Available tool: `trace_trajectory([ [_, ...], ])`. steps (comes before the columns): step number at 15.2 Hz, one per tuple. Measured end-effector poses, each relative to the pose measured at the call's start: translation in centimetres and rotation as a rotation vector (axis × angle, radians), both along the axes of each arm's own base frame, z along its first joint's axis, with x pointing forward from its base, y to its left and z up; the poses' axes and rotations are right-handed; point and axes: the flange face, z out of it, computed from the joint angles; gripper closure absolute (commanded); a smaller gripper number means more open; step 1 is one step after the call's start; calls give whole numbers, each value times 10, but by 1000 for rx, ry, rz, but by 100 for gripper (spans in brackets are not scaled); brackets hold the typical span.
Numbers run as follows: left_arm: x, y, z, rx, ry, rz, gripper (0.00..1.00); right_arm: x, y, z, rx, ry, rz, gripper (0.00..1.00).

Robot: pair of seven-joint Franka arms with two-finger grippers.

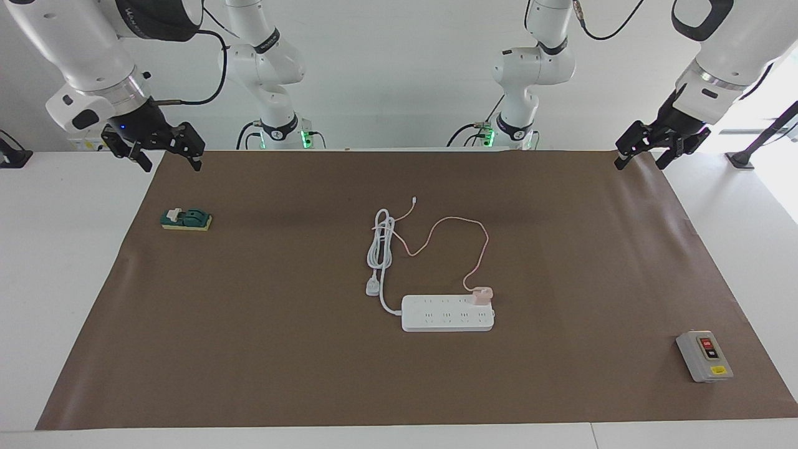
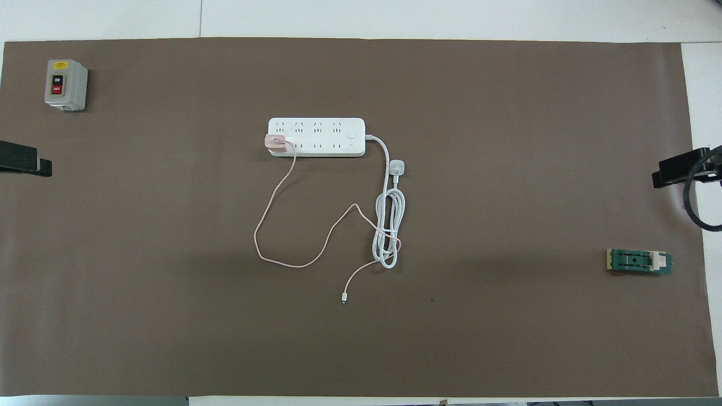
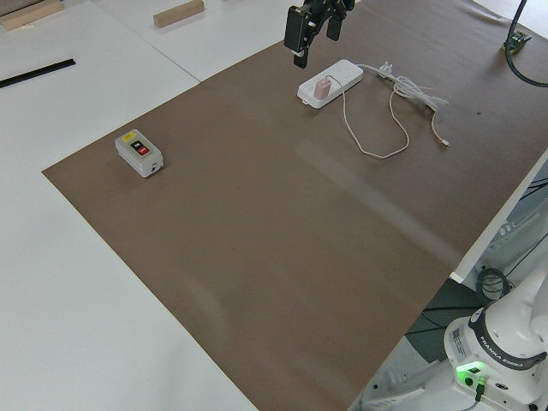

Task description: Plug charger into power strip

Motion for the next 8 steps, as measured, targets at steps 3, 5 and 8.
trace_trajectory([
  [3, 0, -24, -2, 20, 5, -48, 0, 0, 0, 0, 0, 0, 0, 0],
  [5, -1, -38, -3, 34, 4, -76, 0, 0, 0, 0, 0, 0, 0, 0],
  [8, -1, -41, -3, 97, 2, -93, 0, 0, 0, 0, 0, 4, 0, 0],
])
